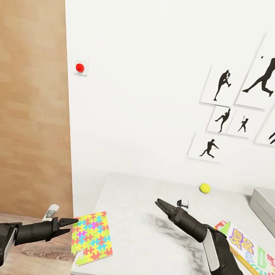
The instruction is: Put all the toys in the child's room - the three board games (two on the bed and one on the table), the two jigsaw puzzles on the table, and the tennis ball on the table - inside the toy box on the table in the child's room.
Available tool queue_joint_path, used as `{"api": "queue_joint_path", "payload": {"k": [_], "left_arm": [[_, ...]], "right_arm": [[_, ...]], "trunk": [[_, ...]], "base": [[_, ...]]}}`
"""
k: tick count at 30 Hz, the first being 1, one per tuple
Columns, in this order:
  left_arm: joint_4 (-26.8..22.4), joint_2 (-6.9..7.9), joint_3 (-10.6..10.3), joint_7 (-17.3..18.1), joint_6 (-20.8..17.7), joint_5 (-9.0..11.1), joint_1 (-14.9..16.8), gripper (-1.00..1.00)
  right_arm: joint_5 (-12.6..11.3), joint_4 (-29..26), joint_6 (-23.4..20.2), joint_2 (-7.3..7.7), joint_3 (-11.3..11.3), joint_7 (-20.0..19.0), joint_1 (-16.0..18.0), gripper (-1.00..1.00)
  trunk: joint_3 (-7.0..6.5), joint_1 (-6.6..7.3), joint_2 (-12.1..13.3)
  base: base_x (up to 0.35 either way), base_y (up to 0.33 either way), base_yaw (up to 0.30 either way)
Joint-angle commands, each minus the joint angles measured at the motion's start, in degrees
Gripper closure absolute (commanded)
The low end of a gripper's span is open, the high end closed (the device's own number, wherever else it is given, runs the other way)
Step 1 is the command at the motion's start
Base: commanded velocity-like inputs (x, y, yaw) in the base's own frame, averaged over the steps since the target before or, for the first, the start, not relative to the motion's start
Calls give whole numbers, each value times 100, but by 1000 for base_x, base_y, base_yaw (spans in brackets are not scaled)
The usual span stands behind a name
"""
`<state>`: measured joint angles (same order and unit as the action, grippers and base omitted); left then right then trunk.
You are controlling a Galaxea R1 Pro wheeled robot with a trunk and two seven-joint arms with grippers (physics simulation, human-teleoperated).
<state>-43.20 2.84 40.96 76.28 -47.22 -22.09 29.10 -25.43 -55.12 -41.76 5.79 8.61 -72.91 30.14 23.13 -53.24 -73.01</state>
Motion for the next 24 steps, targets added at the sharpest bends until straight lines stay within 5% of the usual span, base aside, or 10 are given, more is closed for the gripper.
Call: {"api": "queue_joint_path", "payload": {"k": [1,24], "left_arm": [[-4,-4,26,54,-60,-59,8,-100],[-4,-3,26,63,-60,-58,8,-100]], "right_arm": [[-23,1,-43,1,0,-4,4,-100],[-23,1,-43,11,0,-4,7,-100]], "trunk": [[7,0,-4],[7,0,-4]], "base": [[0,-8,0],[-22,-14,0]]}}
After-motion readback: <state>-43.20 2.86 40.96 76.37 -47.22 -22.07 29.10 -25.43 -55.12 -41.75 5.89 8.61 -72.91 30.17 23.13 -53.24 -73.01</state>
